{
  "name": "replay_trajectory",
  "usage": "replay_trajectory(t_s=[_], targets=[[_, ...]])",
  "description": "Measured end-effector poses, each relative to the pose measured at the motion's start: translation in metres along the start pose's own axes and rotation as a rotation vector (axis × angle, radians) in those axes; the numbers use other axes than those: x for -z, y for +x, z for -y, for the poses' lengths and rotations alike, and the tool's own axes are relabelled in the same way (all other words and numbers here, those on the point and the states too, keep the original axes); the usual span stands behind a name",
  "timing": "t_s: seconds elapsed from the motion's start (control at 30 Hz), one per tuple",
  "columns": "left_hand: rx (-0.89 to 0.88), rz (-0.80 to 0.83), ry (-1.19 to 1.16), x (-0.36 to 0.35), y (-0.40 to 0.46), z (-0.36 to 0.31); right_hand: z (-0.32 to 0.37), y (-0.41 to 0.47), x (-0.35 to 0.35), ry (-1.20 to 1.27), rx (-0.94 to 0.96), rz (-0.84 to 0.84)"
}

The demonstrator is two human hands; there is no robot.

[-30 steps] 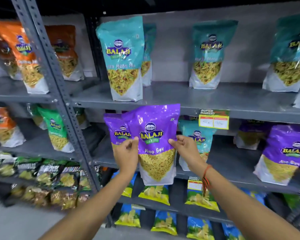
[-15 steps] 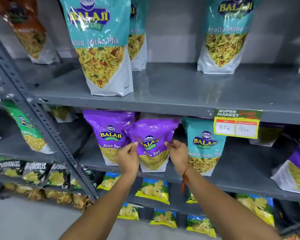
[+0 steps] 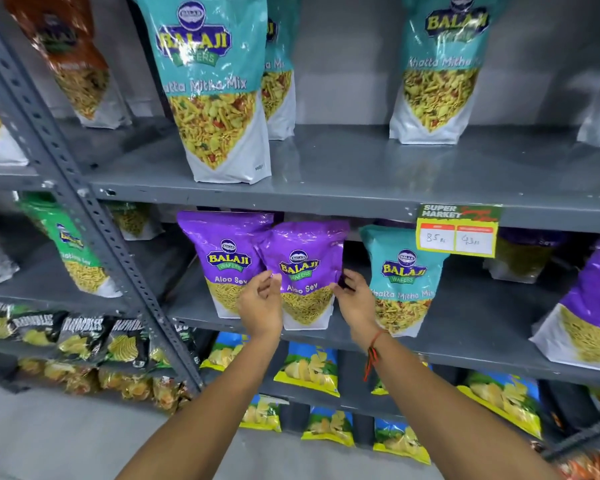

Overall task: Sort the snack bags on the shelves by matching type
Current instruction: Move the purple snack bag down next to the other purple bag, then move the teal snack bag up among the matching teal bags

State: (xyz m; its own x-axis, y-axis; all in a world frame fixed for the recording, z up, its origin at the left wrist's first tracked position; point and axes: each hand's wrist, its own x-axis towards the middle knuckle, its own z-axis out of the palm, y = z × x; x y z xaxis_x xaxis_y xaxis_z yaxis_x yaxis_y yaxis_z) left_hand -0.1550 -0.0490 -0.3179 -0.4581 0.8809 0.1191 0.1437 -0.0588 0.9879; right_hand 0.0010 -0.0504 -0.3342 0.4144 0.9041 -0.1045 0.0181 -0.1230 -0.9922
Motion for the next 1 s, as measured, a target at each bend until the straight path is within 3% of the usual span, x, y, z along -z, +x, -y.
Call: replay_trajectory(t_s=[0.13,0.27,0.43,0.6,0.77,1.0], targets=[[-0.064,0.086,-0.019,-0.013,-0.024,-0.020,0.002,-0.028,0.027,0.091,0.020,-0.053],[-0.130,0.193,0.016,-0.041,-0.050,-0.030,0.009,-0.042,0.070,0.102,0.137,-0.279],[-0.146,0.334,0.137,-0.084,-0.073,-0.028,0.000,-0.013,0.127,0.027,0.105,-0.504],[-0.159,0.527,0.361,-0.132,-0.065,-0.009,-0.016,0.041,0.160,0.024,-0.052,-0.330],[-0.269,0.418,0.382,-0.155,-0.057,0.007,-0.017,0.069,0.169,0.075,-0.025,-0.051],[-0.290,0.409,0.337,-0.145,-0.064,-0.001,-0.020,0.059,0.179,-0.064,0.136,-0.072]])
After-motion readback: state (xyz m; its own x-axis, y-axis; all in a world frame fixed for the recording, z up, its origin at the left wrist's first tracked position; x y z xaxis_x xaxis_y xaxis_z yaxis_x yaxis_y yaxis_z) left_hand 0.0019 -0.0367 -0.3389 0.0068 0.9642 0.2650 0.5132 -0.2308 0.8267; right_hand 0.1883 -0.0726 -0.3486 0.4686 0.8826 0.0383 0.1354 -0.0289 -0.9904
